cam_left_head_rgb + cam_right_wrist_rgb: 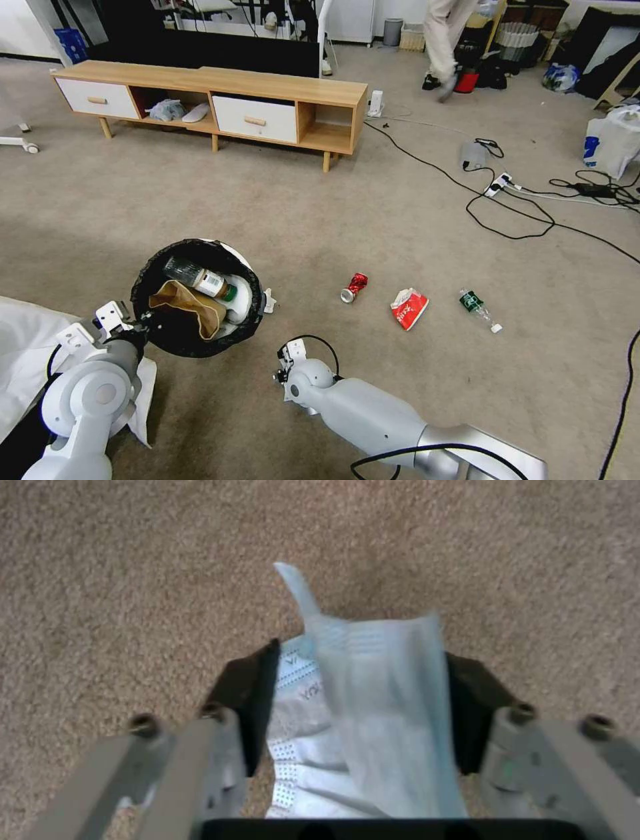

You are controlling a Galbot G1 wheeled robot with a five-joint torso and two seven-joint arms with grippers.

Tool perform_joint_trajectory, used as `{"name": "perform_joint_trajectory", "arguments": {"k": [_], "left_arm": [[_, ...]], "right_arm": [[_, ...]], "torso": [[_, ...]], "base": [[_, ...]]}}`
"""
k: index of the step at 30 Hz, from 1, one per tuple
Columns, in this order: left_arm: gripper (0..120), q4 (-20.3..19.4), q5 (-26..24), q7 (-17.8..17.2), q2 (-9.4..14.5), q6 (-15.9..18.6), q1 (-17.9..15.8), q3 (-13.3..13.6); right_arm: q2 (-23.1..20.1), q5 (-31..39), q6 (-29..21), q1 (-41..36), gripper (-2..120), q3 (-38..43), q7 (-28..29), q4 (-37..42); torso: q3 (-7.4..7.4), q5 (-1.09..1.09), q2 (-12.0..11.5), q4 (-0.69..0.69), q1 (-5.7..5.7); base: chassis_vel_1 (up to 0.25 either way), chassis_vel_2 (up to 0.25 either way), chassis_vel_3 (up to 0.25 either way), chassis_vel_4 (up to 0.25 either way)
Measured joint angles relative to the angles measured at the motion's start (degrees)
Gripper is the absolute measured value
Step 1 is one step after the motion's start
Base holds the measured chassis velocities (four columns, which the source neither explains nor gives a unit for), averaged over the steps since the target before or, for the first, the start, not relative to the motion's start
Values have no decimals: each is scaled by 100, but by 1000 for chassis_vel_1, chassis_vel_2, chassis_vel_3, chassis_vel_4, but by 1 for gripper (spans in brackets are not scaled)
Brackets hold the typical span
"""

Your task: Pick up the trash bin and place the garbage on the floor into it.

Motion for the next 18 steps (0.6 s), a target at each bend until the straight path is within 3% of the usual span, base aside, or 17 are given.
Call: {"name": "perform_joint_trajectory", "arguments": {"k": [6, 9, 12, 14, 18], "left_arm": [[0, -6, -4, 0, 14, 0, 1, 4], [0, -9, -10, -5, 30, 0, -17, 22], [0, -9, -10, -7, 30, 0, -21, 27], [0, -9, -9, -12, 20, 0, -25, 47], [0, -10, 1, -17, 6, 0, -24, 72]], "right_arm": [[9, -3, 14, -6, 32, -3, 0, -5], [8, -5, 25, -29, 16, -29, 6, -4], [4, -7, 28, -36, 10, -32, 7, -6], [-7, -18, 48, -57, 0, -28, 10, -23], [-17, -24, 69, -66, 0, 1, 17, -29]], "torso": [[0, 0, 0, 0, 0], [0, 0, 0, 0, 0], [0, 0, 0, 0, 0], [0, 0, 0, 0, 0], [0, 0, 0, 1, 0]], "base": [[0, 0, 0, 0], [0, 0, 0, 0], [0, 0, 0, 0], [0, 0, 0, 0], [0, 0, 0, 0]]}}
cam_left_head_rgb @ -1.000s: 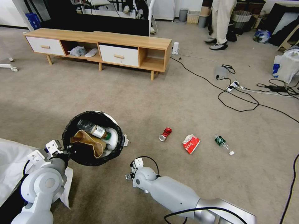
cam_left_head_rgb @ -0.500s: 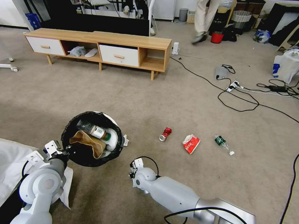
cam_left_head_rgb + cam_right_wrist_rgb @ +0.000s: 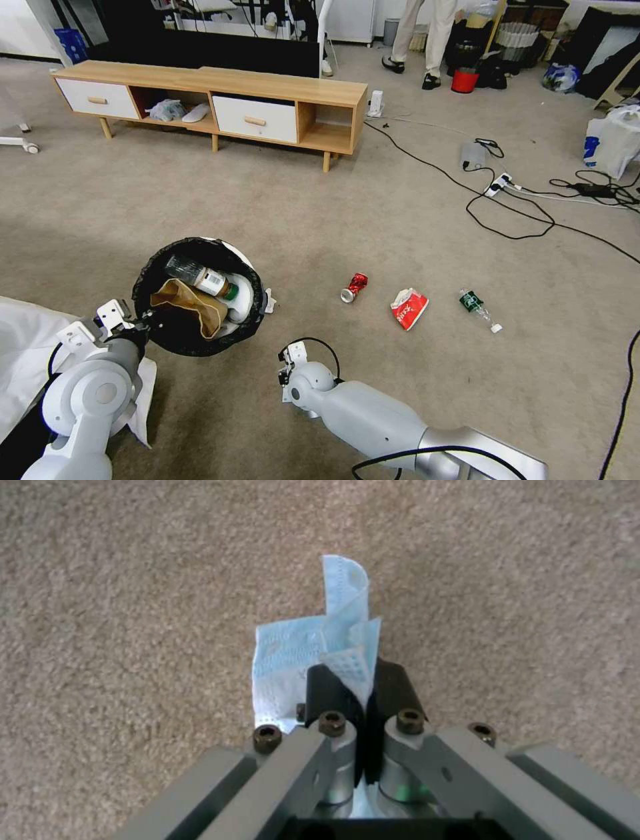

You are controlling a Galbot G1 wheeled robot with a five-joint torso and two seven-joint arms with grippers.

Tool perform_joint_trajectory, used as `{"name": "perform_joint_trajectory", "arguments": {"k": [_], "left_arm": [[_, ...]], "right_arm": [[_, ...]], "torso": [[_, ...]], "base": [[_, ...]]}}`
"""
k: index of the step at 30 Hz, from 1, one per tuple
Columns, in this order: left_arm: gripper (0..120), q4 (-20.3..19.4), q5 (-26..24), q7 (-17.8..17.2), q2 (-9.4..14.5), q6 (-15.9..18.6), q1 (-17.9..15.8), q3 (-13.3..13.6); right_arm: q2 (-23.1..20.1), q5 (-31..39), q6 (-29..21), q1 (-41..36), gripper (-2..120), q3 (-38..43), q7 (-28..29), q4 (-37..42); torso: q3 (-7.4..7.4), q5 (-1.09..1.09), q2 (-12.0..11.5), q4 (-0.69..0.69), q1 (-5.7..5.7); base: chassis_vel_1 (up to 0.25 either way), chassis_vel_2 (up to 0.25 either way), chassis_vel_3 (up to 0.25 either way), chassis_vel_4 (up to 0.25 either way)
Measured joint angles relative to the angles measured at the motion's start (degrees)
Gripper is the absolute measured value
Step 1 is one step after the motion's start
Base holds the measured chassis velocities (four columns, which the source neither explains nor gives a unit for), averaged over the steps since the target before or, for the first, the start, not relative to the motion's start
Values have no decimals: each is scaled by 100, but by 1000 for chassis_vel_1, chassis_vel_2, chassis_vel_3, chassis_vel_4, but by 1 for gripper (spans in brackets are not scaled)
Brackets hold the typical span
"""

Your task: Pick up the trash bin and place the garbage on the floor into it.

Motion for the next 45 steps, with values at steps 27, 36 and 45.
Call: {"name": "perform_joint_trajectory", "arguments": {"k": [27, 36, 45], "left_arm": [[0, -258, -31, -187, 549, 355, 59, 644], [0, -280, -152, -266, 865, 518, 22, 1050], [0, -306, -585, -603, 990, 714, -268, 1549]], "right_arm": [[-3172, 1463, 186, 332, 0, 1513, 1194, 4845], [-4363, 885, 376, -22, 0, 2774, 126, 6115], [-5441, 524, 737, -779, 0, 4229, -870, 6976]], "torso": [[0, 1, -1, -1, 0], [0, 2, -1, 1, 0], [-1, 1, 0, 0, 0]], "base": [[0, 0, 0, 0], [0, 0, 0, 0], [0, 0, 0, 0]]}}
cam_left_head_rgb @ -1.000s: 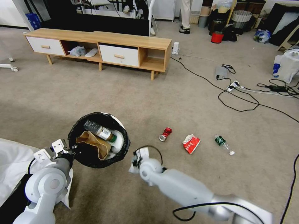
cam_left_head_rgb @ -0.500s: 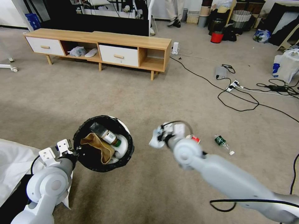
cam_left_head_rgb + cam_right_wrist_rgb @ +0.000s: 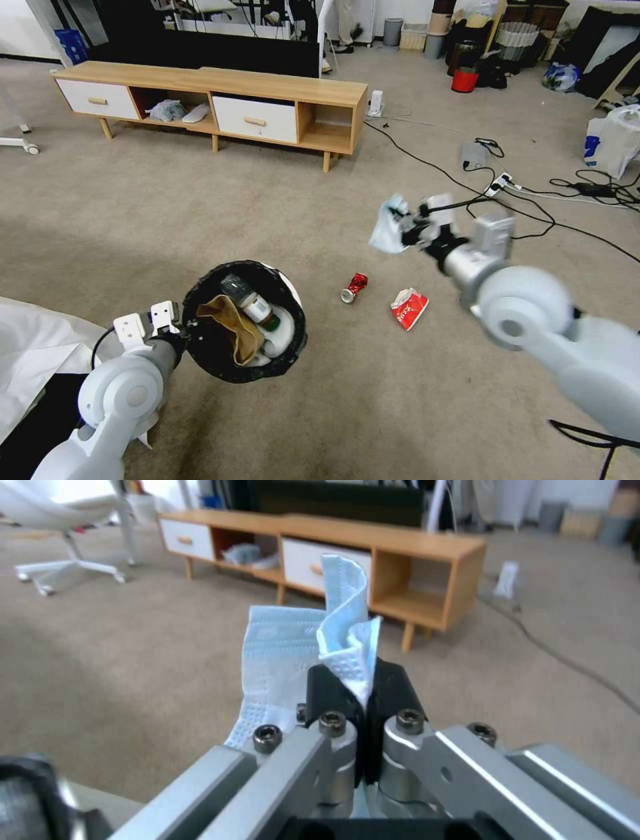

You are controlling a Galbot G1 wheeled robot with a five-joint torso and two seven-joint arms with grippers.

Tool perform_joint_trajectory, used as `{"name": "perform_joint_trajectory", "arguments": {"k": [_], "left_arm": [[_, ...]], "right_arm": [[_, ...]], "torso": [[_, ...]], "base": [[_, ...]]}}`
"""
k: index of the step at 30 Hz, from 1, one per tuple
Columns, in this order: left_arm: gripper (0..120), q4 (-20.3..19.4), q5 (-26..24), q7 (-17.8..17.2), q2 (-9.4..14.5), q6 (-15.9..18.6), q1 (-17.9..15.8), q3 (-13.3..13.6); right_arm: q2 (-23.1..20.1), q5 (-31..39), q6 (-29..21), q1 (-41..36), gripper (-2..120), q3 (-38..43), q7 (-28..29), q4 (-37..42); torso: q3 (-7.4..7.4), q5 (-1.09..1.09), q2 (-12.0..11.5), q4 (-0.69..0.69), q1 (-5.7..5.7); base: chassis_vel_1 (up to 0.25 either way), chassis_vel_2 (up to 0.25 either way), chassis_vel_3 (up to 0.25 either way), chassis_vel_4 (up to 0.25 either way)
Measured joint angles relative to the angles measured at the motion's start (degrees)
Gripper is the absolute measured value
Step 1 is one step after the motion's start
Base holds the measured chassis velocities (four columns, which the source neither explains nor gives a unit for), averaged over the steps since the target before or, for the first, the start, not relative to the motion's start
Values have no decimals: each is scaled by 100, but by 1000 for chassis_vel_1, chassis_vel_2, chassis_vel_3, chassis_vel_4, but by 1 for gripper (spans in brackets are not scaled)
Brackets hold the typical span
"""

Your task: Pick up the trash bin and place the garbage on the floor into it.

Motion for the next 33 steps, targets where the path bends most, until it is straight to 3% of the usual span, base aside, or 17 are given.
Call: {"name": "perform_joint_trajectory", "arguments": {"k": [7, 11, 14, 16, 29, 33], "left_arm": [[0, -35, -428, -318, -129, 27, -403, 587], [0, -33, -608, -464, -182, 27, -579, 791], [0, 71, -802, -619, -268, 27, -958, 1178], [0, 109, -858, -655, -298, 27, -1063, 1299], [0, 289, -1288, -951, -449, 25, -1560, 1824], [0, 296, -1670, -1234, -609, 22, -1794, 1945]], "right_arm": [[-453, -179, 415, -540, 0, 689, -863, 367], [-496, -230, 550, -539, 0, 718, -1058, 453], [-586, -337, 744, -539, 0, 724, -1327, 605], [-620, -363, 789, -539, 0, 724, -1400, 647], [-731, -615, 1099, -570, 0, 499, -2007, 778], [-634, -734, 1118, -626, 0, 186, -2048, 786]], "torso": [[0, -2, 0, 0, 0], [1, 0, 0, 2, 0], [0, 1, 0, -2, 0], [1, 1, 0, -1, 0], [1, -1, 0, 0, 0], [1, -1, 0, 0, 0]], "base": [[0, 0, 0, 0], [0, 0, 0, 0], [0, 0, 0, 0], [0, 0, 0, 0], [0, 0, 0, 0], [0, 0, 0, 0]]}}
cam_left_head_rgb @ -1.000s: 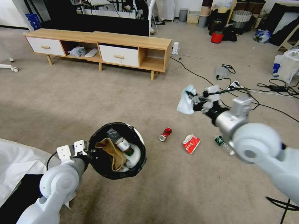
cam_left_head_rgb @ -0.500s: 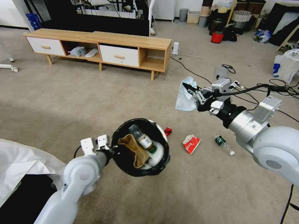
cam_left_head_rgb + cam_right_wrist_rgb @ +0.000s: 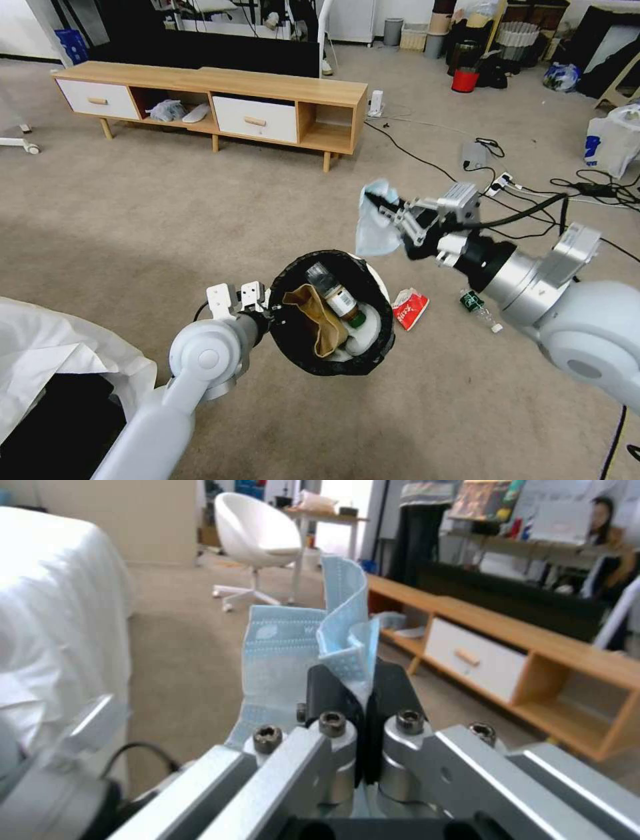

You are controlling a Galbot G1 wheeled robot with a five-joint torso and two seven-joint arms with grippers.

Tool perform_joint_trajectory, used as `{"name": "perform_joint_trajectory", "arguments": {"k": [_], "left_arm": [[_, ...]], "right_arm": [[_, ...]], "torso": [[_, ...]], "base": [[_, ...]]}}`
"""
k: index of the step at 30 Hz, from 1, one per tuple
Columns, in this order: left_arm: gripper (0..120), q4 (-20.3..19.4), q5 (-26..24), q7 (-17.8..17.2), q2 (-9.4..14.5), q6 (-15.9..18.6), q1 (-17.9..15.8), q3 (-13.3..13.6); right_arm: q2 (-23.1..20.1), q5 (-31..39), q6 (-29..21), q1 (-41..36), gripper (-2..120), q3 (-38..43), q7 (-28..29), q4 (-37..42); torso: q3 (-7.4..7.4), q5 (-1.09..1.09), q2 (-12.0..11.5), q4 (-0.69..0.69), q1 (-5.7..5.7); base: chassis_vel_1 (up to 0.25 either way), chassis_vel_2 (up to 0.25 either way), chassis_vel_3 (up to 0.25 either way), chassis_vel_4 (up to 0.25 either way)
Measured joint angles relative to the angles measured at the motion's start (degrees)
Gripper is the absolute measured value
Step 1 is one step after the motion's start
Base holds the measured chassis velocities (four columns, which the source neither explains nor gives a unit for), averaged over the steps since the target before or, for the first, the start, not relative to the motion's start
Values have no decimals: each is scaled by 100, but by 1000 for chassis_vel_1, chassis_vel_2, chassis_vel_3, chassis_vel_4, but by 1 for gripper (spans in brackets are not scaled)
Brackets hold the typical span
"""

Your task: Pick up the trash bin and place the garbage on the floor into it.

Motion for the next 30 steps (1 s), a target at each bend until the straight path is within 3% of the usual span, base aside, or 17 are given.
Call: {"name": "perform_joint_trajectory", "arguments": {"k": [7, 30], "left_arm": [[0, 2, -382, -258, -157, -6, -284, 37], [0, -132, -841, -595, -72, -7, -212, -315]], "right_arm": [[201, -323, 10, -48, 0, -517, -105, -143], [792, -1211, 54, -4, 0, -1599, -328, -744]], "torso": [[0, 0, 0, -1, 0], [0, -1, 0, 0, 0]], "base": [[0, 0, 0, 0], [0, 0, 0, 0]]}}
